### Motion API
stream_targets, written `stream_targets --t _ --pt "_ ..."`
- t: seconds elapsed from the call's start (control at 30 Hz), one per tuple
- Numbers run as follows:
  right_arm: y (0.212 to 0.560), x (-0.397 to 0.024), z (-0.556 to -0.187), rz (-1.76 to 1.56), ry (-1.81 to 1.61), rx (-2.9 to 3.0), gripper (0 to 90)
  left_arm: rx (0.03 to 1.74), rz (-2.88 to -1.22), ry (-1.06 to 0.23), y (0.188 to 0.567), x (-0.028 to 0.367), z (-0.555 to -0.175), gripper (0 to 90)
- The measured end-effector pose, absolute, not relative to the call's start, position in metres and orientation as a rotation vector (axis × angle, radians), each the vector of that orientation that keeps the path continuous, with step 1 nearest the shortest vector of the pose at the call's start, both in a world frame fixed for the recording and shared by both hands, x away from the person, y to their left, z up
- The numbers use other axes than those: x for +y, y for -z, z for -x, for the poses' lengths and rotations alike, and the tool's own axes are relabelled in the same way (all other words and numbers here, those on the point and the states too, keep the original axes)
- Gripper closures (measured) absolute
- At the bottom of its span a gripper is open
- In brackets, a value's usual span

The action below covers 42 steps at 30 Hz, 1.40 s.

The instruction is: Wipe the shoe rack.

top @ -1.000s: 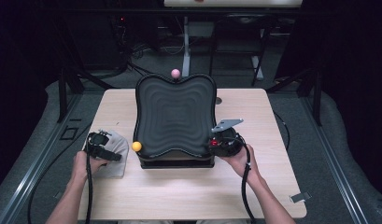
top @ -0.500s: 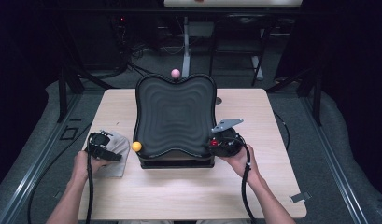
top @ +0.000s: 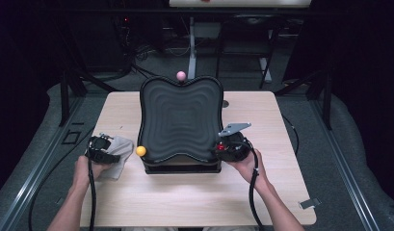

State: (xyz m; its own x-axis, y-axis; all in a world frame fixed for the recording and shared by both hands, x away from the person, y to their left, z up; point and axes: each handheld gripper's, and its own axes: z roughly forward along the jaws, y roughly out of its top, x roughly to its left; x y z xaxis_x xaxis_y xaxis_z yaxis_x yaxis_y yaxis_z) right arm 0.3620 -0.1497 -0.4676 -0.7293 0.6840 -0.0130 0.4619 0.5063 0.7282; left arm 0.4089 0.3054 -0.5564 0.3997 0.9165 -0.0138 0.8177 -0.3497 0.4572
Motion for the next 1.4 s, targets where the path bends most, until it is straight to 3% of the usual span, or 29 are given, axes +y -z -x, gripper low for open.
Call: stream_targets --t 0.17,0.4,1.4 --pt "0.468 -0.150 -0.362 -0.958 -1.058 2.454 59.8 1.477 -2.279 -0.354 0.556 0.303 -0.408 77.7" --pt "0.468 -0.150 -0.361 -0.960 -1.064 2.450 59.8 1.508 -2.256 -0.357 0.555 0.303 -0.405 81.9" --pt "0.469 -0.149 -0.361 -0.952 -1.057 2.437 59.7 1.404 -2.091 -0.466 0.490 0.304 -0.384 81.6"
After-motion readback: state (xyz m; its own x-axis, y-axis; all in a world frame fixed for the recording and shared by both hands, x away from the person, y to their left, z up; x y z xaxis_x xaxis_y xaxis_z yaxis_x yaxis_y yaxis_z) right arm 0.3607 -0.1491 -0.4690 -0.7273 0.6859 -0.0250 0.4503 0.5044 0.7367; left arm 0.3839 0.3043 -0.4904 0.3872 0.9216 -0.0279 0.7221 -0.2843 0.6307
